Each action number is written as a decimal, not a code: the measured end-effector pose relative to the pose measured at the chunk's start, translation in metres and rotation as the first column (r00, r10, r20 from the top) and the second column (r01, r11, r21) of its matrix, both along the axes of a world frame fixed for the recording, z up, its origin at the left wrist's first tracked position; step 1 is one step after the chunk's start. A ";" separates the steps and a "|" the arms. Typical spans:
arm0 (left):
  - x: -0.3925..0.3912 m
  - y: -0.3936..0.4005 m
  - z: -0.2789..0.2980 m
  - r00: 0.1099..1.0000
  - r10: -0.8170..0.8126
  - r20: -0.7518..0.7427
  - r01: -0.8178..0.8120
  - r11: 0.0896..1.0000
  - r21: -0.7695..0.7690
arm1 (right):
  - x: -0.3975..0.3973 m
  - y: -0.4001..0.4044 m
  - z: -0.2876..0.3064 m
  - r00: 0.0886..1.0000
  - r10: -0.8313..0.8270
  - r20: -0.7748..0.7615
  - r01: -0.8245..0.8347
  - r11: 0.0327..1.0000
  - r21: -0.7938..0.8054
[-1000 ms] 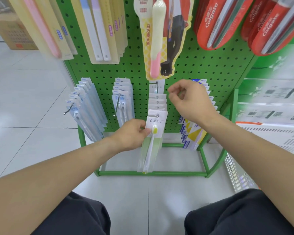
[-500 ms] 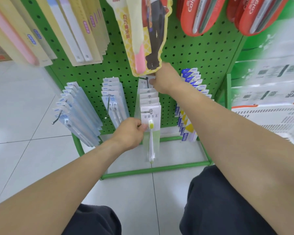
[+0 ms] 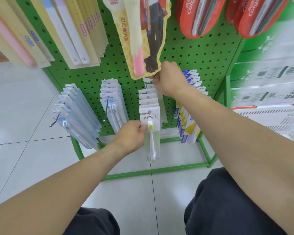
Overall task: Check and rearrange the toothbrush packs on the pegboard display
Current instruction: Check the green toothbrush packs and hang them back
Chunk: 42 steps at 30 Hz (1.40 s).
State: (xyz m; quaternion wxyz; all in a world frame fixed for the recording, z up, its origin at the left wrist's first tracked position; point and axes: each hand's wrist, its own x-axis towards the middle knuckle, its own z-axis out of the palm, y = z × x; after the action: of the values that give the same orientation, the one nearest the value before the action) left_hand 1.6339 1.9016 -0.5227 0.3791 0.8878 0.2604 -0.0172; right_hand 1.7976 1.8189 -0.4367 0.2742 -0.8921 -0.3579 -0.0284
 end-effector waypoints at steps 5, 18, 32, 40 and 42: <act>0.003 -0.003 0.001 0.999 0.032 0.019 -0.033 0.999 0.018 | -0.003 -0.019 0.003 0.995 0.009 0.102 -0.014 0.999 0.053; 0.030 0.000 0.007 0.980 0.178 0.089 -0.181 0.983 0.027 | -0.033 -0.072 0.016 1.000 0.008 0.022 -0.015 0.945 0.326; 0.025 -0.002 0.014 0.964 0.197 -0.176 -0.206 0.978 -0.034 | -0.054 -0.096 0.011 0.870 0.320 -0.374 -0.192 0.921 0.340; -0.028 -0.014 0.057 0.997 -0.072 0.030 0.076 0.813 -0.577 | -0.055 -0.092 -0.014 0.720 0.490 -0.492 -0.397 0.872 0.287; -0.038 -0.019 0.066 0.993 -0.078 0.089 0.117 0.771 -0.625 | -0.061 -0.084 -0.021 0.776 0.466 -0.426 -0.376 0.883 0.281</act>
State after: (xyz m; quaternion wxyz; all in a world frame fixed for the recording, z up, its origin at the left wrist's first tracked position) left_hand 1.5959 1.8822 -0.4566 0.6598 0.7225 0.1821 -0.0970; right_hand 1.7371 1.7347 -0.4582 0.4331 -0.7387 -0.4652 0.2243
